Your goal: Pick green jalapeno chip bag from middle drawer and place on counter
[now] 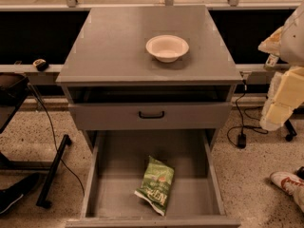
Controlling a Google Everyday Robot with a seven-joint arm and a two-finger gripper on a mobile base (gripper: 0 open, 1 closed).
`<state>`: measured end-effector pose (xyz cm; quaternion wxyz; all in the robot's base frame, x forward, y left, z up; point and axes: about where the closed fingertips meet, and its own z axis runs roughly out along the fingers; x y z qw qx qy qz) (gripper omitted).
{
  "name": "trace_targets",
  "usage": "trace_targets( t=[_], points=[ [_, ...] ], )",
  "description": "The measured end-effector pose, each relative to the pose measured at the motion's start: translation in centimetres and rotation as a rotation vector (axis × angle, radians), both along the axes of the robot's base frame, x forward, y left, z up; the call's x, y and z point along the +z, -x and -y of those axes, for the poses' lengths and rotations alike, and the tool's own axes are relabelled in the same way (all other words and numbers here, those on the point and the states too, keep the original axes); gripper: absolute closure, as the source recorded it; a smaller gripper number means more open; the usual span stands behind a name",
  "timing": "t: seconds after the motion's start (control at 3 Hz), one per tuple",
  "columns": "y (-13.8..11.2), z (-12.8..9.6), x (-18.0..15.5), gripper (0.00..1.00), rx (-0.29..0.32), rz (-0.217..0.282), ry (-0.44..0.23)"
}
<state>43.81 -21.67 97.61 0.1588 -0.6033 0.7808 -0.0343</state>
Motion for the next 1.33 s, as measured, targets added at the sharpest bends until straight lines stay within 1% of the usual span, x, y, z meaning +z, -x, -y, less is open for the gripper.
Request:
trace_targets(
  t=[0.33,0.67,1.0,1.33],
  points=[
    [0.0,0.0,0.0,0.00,0.000,0.000,0.000],
    [-0.1,0.2,-1.0,0.00,0.029,-0.040,-0.028],
    [-0.3,-0.5,-7.0,0.00,0.048,-0.129,-0.115],
    [1.0,-1.0,-13.9,0.00,0.078,-0.173,-0.202]
  ],
)
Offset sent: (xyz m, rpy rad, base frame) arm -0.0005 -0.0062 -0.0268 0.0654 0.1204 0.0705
